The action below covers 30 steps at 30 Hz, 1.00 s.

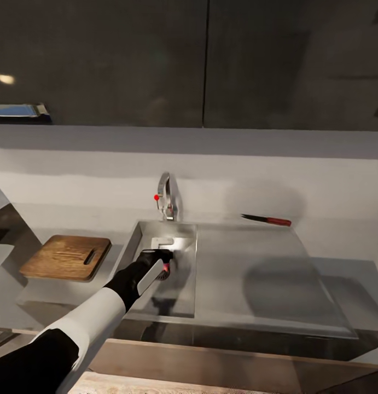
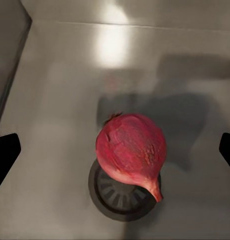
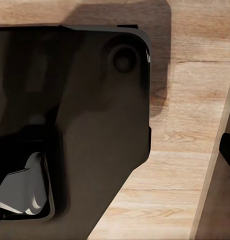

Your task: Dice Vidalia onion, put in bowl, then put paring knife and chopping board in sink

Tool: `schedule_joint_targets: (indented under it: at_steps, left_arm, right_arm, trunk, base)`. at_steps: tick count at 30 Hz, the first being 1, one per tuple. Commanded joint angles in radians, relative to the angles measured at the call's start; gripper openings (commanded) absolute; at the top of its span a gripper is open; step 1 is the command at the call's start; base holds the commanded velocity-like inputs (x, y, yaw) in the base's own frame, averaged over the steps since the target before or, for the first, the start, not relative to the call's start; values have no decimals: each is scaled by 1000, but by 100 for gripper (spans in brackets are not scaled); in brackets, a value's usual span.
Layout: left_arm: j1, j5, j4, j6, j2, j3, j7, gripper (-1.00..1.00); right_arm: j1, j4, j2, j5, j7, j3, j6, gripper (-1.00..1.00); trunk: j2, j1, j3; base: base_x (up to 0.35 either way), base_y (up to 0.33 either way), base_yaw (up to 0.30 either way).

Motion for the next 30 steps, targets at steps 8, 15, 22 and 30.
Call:
schedule_joint_targets:
  at_steps: [8, 15, 22, 30]
  left_arm:
    - [-1, 9, 2, 2, 0, -7, 9, 100]
    - [-1, 9, 4, 2, 0, -7, 8, 100]
    - [-1, 10, 6, 2, 0, -7, 8, 100]
    - [-1, 9, 17, 1, 0, -7, 8, 100]
  right_arm:
    - [-1, 1, 0, -9, -1, 8, -4, 100]
    - [-1, 1, 0, -9, -1, 8, -4, 100]
    - [-1, 2, 0, -9, -1, 8, -4, 100]
    - [-1, 2, 0, -9, -1, 8, -4, 100]
  trunk:
    - [-2, 1, -14]
    - [-2, 1, -25]
    - [-2, 1, -36]
    - [-2, 1, -44]
  base:
    - [0, 0, 0]
    - [0, 0, 0]
    - [109, -21, 0]
    - [41, -18, 0]
